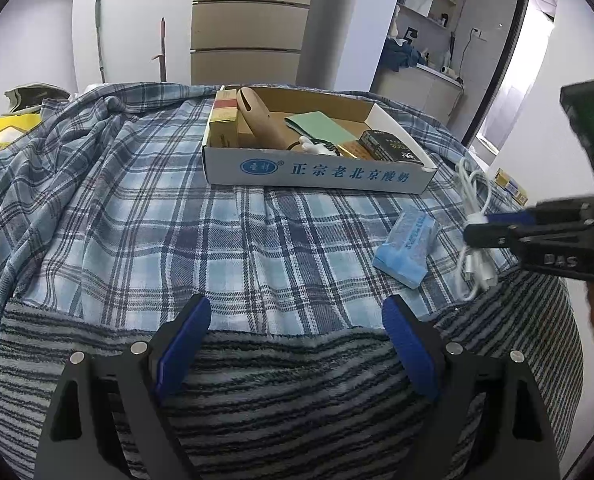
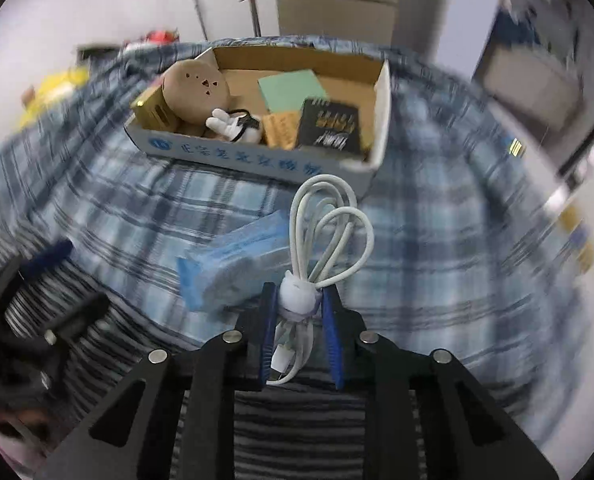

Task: Organize soft objects
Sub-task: 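Grasp the blue packet with left tool while right tool holds the white cable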

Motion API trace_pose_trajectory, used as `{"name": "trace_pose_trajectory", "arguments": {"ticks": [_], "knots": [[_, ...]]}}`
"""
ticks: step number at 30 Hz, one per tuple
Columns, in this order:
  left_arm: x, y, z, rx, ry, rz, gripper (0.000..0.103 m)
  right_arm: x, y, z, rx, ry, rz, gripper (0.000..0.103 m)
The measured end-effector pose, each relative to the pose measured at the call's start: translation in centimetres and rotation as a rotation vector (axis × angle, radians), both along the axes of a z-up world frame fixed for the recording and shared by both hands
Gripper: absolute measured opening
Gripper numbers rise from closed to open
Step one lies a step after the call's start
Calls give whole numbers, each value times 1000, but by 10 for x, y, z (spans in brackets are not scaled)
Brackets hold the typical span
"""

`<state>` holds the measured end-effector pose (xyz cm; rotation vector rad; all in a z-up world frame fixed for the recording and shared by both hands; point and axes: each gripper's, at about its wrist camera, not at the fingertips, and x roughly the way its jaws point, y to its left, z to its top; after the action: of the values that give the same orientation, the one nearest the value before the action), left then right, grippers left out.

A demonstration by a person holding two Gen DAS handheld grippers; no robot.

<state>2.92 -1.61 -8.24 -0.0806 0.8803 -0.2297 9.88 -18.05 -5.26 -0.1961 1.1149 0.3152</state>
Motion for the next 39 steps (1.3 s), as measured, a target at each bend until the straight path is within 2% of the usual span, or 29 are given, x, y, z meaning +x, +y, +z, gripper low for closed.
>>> {"name": "trace_pose_trajectory", "arguments": {"ticks": [2, 4, 7, 12, 15, 19, 22, 24, 30, 31, 32, 39], "knots": [[0, 0, 0, 2, -1, -1, 89, 0, 1, 2, -9, 27, 79, 22], [0, 0, 0, 3, -1, -1, 89, -1, 4, -1, -24, 40, 96, 22], [0, 0, -1, 6, 5, 0, 89, -1, 3, -12, -43, 23, 69, 22], [2, -3, -3, 23, 16, -2, 89, 0, -2, -26, 33, 21, -43, 26], [1, -4, -2, 30, 13, -7, 89, -10, -2, -32, 4, -85, -113, 26], [1, -12, 7, 33, -3, -78, 89, -24, 0, -28, 17, -184, -134, 16], [3, -30, 16, 108, -22, -153, 89, -31, -6, -13, 79, -225, -111, 16], [9, -43, 22, 149, -44, -201, 89, -34, -7, -5, 86, -247, -96, 16], [46, -76, 20, 131, -1, -299, 89, -42, -21, 1, 69, -255, -147, 16], [51, -81, 19, 130, 12, -312, 86, -44, -25, 1, 75, -257, -158, 16], [55, -87, 16, 134, 24, -322, 83, -45, -29, 0, 78, -257, -167, 16], [78, -111, -14, 139, 126, -364, 81, -57, -51, -5, 105, -263, -172, 16]]}}
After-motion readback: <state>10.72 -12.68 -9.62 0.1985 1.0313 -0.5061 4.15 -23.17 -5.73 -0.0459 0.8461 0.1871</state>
